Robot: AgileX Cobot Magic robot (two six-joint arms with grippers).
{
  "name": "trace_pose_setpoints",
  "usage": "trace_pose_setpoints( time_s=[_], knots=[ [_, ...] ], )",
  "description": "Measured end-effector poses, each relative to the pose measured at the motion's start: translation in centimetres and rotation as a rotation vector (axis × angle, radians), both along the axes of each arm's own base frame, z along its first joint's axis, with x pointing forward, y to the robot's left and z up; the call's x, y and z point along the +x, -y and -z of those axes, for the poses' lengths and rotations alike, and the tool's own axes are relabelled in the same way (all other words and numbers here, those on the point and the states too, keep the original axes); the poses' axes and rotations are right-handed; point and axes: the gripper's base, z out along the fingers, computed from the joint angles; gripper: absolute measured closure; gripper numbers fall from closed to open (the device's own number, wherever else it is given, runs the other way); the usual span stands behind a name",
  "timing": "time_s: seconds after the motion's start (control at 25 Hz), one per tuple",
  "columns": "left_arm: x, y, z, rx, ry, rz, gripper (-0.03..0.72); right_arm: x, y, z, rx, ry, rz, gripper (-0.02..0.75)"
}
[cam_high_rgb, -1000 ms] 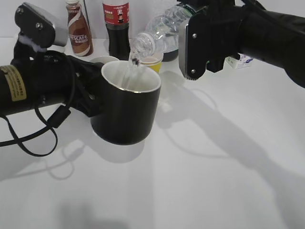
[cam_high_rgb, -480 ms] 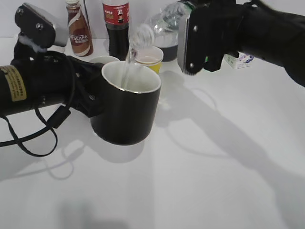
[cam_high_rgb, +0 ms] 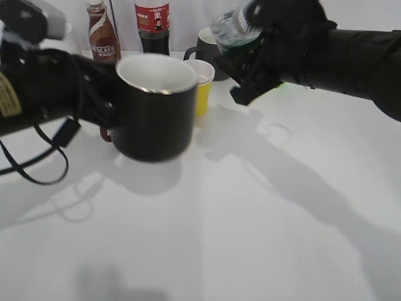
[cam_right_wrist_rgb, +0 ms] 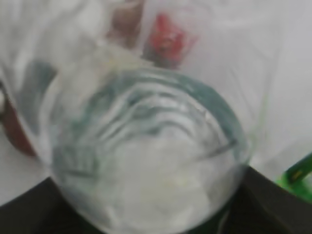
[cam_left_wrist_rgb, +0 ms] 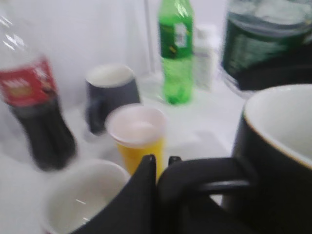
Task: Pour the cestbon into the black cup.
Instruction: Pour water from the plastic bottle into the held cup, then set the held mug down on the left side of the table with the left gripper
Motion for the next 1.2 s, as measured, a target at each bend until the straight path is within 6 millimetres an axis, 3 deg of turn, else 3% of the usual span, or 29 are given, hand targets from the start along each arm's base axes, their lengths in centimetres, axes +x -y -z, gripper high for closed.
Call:
trace_pose_setpoints(
  time_s=[0.16,0.36,0.52,0.64,0.76,0.92,1.08,1.2],
  knots=[
    [1.6,-2.5,-1.1,-0.042,0.116,-0.118,0.65,0.2,0.3,0.0,0.198,-0.15,0.077,0.268],
    [4.2,-8.3,-2.1,-0.149,0.243,-0.393,0.65,1.6,2.8,-0.1,0.345,-0.216,0.2,0.268],
    [6.1,-12.2,-0.3,-0.185,0.26,-0.55,0.65,2.4,5.6,0.8,0.387,-0.232,0.29,0.268],
    [7.4,-14.2,2.7,-0.179,0.233,-0.616,0.65,2.5,7.4,1.8,0.384,-0.247,0.347,0.268],
    [8.2,-14.8,5.8,-0.165,0.176,-0.639,0.65,2.9,8.4,2.4,0.407,-0.226,0.365,0.268],
    [8.6,-14.7,9.4,-0.14,0.094,-0.63,0.65,3.8,8.3,4.1,0.442,-0.207,0.347,0.268],
    [8.7,-14.6,11.6,-0.117,0.031,-0.628,0.651,4.3,8.1,6.0,0.429,-0.243,0.352,0.268],
    [8.8,-14.6,12.2,-0.124,0.033,-0.626,0.651,4.4,8.1,6.2,0.432,-0.242,0.349,0.268]
  ],
)
